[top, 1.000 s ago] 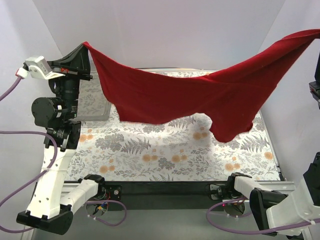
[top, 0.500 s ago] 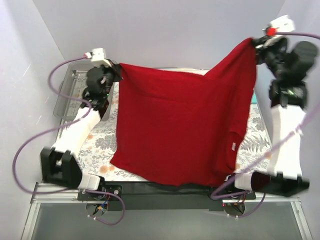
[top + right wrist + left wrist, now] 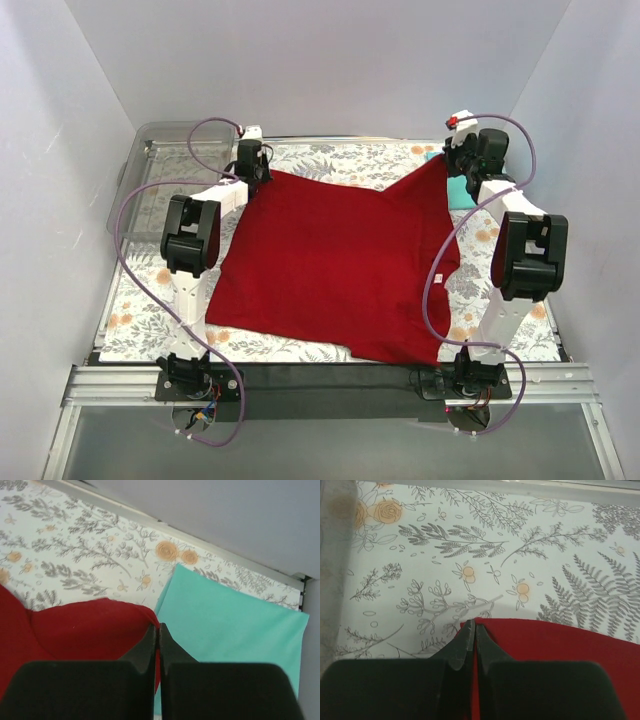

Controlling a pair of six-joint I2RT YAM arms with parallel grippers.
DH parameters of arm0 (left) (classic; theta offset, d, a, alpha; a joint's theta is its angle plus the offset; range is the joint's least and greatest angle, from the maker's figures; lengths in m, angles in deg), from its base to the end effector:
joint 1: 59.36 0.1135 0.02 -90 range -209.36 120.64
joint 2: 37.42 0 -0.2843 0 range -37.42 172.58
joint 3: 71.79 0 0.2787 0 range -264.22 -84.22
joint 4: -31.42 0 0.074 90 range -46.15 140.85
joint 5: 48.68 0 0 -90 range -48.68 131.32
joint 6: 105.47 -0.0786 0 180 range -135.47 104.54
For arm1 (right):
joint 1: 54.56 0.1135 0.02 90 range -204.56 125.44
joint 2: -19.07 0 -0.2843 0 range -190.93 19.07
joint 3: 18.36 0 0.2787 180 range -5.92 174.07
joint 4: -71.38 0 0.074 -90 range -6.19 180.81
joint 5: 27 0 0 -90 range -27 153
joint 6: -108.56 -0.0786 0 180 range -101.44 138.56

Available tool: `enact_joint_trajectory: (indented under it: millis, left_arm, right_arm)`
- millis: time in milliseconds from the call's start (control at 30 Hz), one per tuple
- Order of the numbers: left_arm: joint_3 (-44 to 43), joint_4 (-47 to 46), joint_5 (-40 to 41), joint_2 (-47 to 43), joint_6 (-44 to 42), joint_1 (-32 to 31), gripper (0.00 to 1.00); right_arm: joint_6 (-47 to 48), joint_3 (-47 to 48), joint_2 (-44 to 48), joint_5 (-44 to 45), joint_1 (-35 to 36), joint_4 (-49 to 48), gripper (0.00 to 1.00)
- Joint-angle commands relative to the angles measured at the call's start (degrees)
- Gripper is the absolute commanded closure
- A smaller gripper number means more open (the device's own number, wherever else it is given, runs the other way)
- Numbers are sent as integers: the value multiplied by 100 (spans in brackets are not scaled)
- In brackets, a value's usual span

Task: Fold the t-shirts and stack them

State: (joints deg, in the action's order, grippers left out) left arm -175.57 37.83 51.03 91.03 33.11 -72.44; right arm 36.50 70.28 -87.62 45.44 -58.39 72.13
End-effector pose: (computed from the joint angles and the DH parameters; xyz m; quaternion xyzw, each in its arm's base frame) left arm 0.5677 -0.1183 0.1416 -0.3041 0.8136 -0.1879 0.4586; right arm 0.5081 -0.0102 0.2515 -0.1869 0.7866 0.0132 0.5884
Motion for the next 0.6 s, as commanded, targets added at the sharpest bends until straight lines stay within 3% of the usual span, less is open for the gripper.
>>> enact_joint_trajectory:
  millis: [0, 333, 567]
  left_arm:
    - [-673, 110, 522, 30, -208, 25, 100]
    - [-1254, 171, 699, 278, -402, 34, 100]
    - [-1288, 136, 523, 391, -437, 34, 100]
  right_arm:
    - [-132, 684, -193, 349, 14, -924, 99]
    - [-554, 1283, -194, 412, 23, -906, 99]
    - [-1, 923, -53, -37, 23, -827, 99]
